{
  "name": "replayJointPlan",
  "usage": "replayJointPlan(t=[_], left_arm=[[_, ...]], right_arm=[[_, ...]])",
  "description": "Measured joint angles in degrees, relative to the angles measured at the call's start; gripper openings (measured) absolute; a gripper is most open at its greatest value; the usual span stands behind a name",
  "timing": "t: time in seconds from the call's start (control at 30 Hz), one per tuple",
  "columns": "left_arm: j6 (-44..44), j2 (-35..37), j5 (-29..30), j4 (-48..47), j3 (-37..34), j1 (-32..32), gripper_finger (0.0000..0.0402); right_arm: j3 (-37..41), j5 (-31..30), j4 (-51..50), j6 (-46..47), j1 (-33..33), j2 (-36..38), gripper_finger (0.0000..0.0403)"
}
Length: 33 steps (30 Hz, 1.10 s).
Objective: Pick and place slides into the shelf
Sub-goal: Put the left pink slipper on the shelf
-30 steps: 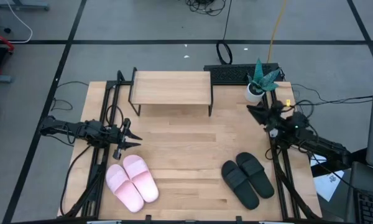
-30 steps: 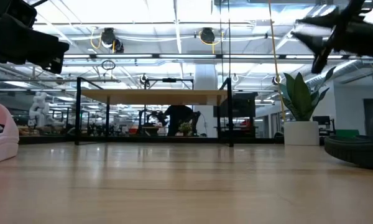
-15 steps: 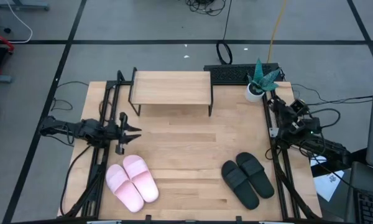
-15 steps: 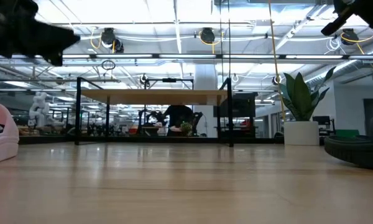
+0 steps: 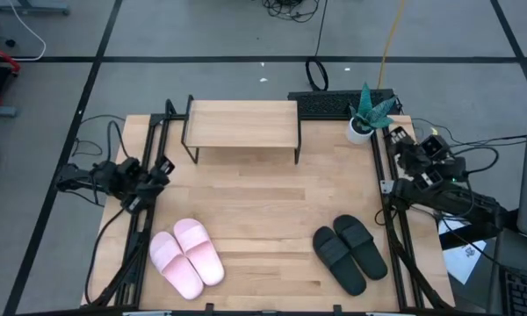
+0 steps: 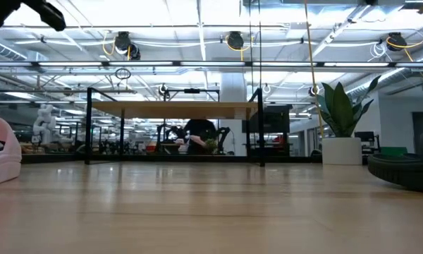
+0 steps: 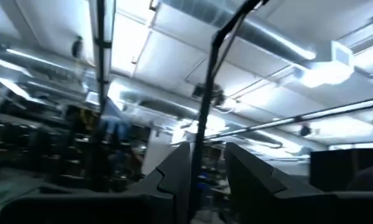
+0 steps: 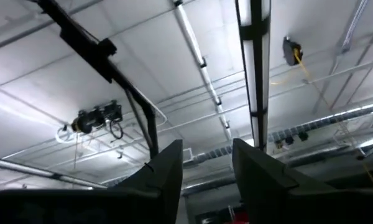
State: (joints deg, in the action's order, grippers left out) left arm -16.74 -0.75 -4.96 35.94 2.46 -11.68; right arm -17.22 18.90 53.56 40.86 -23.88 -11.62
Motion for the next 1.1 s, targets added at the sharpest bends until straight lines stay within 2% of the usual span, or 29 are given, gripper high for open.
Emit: replayJointPlan(t=[0.23,0.43,0.7,0.87,1.1], left_arm=[[-12.7,0.0,0.8,0.9,0.0,0.0,0.0104],[-15.5,0.0,2.4,4.4,0.0,-0.1,0.0104],[-19.8,-1.4,2.4,3.5,2.1,-0.1,0.0104],[-19.7,-8.3,1.8,-1.4,9.9,-0.1,0.0104],[-20.6,-22.9,-3.8,-19.2,27.6,-0.1,0.0104]], right_arm=[[-4.3,5.2,-0.3,4.2,0.0,-7.0,0.013],[-6.9,6.9,0.1,6.4,0.1,-11.0,0.013],[-10.3,6.8,1.5,4.2,3.8,-14.5,0.013],[-12.2,5.9,1.5,0.6,7.5,-17.1,0.013],[-15.0,4.8,1.4,-3.6,13.5,-22.8,0.013]])
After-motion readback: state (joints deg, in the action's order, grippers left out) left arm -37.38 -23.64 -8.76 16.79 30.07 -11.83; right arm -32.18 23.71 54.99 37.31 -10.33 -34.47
